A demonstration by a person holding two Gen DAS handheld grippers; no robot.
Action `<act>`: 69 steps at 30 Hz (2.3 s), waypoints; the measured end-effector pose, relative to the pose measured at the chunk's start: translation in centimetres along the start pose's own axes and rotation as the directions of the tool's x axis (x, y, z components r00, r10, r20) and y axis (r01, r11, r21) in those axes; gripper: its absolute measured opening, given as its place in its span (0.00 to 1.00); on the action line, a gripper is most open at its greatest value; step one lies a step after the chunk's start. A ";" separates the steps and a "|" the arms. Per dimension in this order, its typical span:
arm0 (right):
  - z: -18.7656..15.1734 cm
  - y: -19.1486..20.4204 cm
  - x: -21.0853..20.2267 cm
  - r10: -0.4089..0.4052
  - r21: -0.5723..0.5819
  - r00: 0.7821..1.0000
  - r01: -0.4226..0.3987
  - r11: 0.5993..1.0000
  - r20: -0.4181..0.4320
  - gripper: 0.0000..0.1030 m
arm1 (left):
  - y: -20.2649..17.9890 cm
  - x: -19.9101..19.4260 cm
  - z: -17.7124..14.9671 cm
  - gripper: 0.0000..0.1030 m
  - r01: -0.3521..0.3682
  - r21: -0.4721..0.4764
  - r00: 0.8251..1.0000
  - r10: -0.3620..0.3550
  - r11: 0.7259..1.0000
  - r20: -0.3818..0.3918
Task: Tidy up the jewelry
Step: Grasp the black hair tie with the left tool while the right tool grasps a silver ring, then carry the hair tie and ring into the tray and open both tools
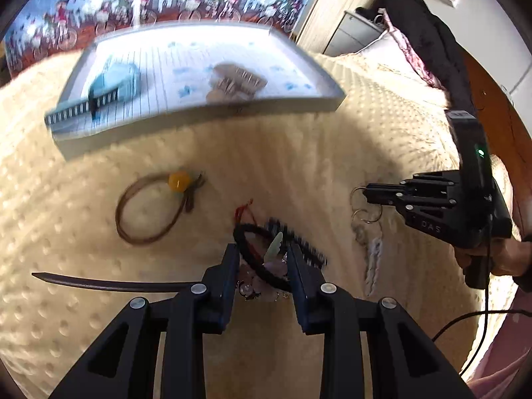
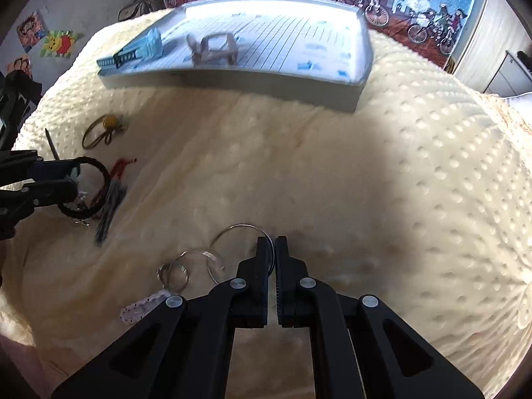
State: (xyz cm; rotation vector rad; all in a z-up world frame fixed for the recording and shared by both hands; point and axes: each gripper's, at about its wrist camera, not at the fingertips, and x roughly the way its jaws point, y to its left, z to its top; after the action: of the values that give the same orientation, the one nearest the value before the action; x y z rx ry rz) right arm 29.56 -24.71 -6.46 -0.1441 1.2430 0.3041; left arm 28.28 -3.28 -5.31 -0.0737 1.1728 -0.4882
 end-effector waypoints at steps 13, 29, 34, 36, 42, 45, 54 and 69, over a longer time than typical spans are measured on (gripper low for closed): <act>-0.5 -1.5 0.7 0.115 0.098 0.993 -0.113 0.989 -0.017 0.04 | 2.2 0.5 -0.5 0.27 0.164 -0.126 0.986 -0.164 0.978 0.012; -1.1 -2.9 1.5 0.162 0.140 0.987 -0.160 0.977 -0.003 0.04 | 4.2 1.3 -0.3 0.06 0.217 -0.270 0.976 -0.211 0.938 0.052; -0.7 -2.3 0.3 0.146 0.108 0.989 -0.149 0.983 0.033 0.04 | 2.5 -1.2 -0.1 0.05 0.208 -0.178 0.974 -0.187 0.962 0.124; -0.3 -2.1 -0.6 0.149 0.098 0.987 -0.154 0.983 0.062 0.03 | 1.9 -2.1 0.2 0.05 0.222 -0.142 0.967 -0.200 0.965 0.157; 1.6 -2.5 -3.6 0.157 0.084 0.973 -0.173 0.981 0.168 0.02 | 0.7 -3.8 1.4 0.05 0.248 -0.100 0.950 -0.222 0.964 0.217; 2.9 -2.7 -5.0 0.155 0.077 0.963 -0.176 0.981 0.220 0.02 | 0.7 -4.4 2.5 0.05 0.230 -0.096 0.950 -0.203 0.968 0.237; 8.2 -3.7 -9.4 0.129 0.087 0.903 -0.180 0.980 0.409 0.02 | 3.1 -6.2 7.3 0.05 0.152 -0.167 0.935 -0.087 0.974 0.344; 13.8 -3.9 -1.4 0.126 0.194 0.913 -0.215 0.957 0.388 0.02 | 6.0 -0.2 12.0 0.06 -0.020 -0.188 0.946 0.079 0.982 0.315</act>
State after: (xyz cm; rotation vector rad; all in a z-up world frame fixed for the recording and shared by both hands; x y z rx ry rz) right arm 42.85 -24.93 -0.96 0.2208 0.9035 0.3180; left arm 40.98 -0.22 -2.17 -0.2726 0.8932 -0.3077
